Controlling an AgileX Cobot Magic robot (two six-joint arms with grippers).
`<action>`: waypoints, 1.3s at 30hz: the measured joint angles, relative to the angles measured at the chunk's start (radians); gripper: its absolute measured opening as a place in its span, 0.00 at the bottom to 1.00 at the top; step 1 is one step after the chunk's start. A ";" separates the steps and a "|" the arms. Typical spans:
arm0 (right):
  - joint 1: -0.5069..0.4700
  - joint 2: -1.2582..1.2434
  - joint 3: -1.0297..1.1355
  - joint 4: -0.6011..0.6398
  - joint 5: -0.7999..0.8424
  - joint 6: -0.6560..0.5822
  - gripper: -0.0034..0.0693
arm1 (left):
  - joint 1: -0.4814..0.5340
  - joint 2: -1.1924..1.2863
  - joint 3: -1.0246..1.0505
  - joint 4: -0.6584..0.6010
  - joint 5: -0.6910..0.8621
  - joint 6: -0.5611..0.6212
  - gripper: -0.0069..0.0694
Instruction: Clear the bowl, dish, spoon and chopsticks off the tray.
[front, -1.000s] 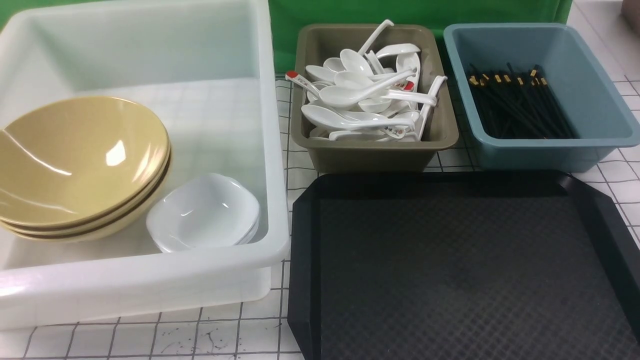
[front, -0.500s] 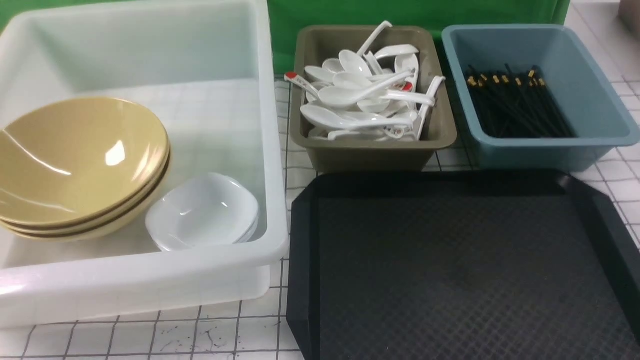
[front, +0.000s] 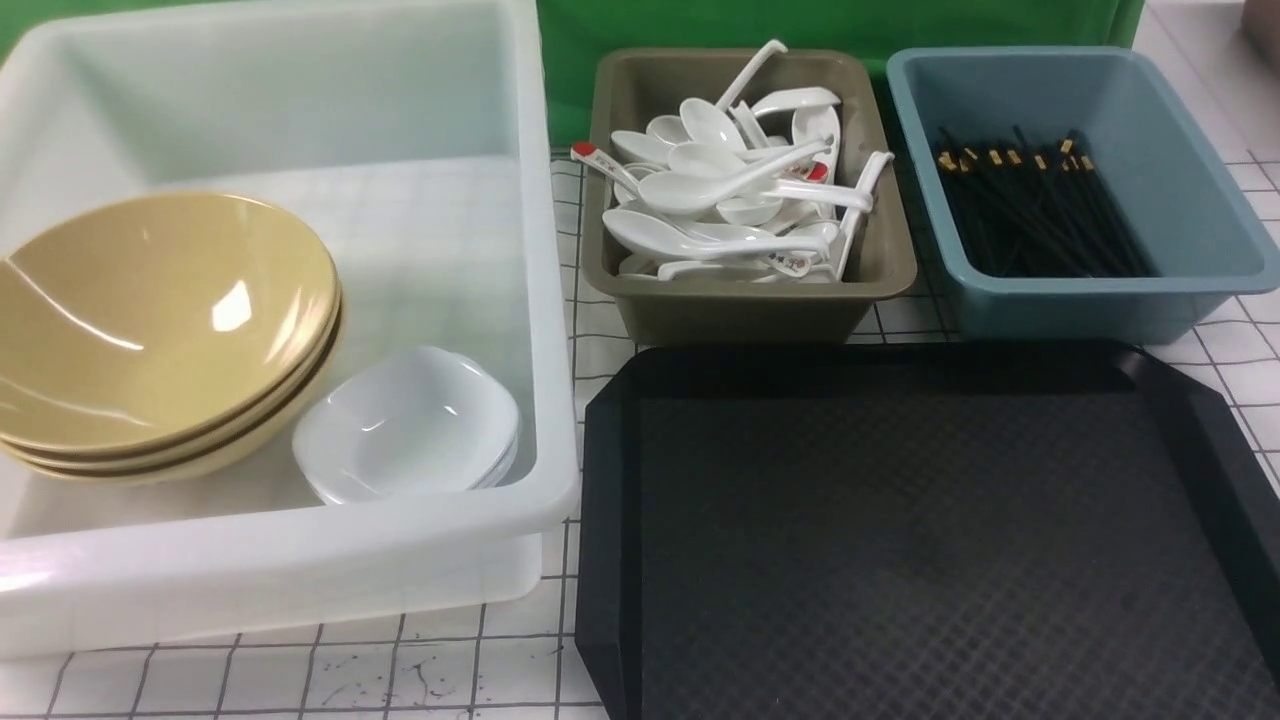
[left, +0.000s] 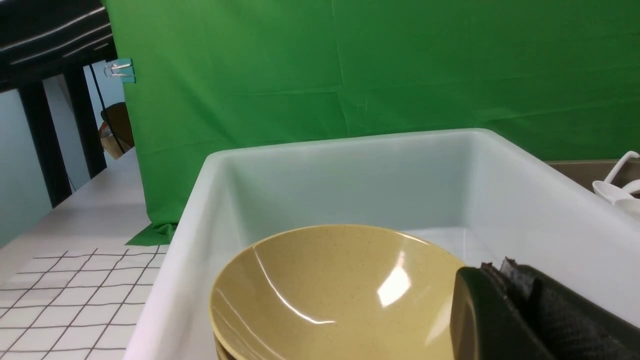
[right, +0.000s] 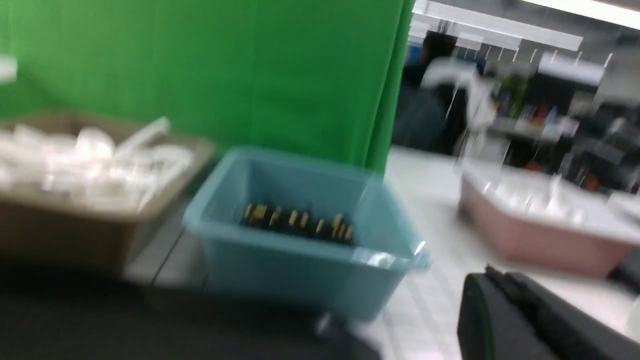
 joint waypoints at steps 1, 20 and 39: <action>-0.001 -0.001 0.000 -0.011 0.047 0.020 0.10 | 0.000 0.000 0.001 0.000 0.001 0.000 0.08; -0.003 -0.001 -0.003 -0.164 0.324 0.321 0.11 | 0.000 0.000 0.001 0.000 0.000 -0.001 0.08; -0.003 -0.001 -0.003 -0.167 0.324 0.321 0.14 | 0.044 -0.106 0.120 -0.322 0.005 0.154 0.08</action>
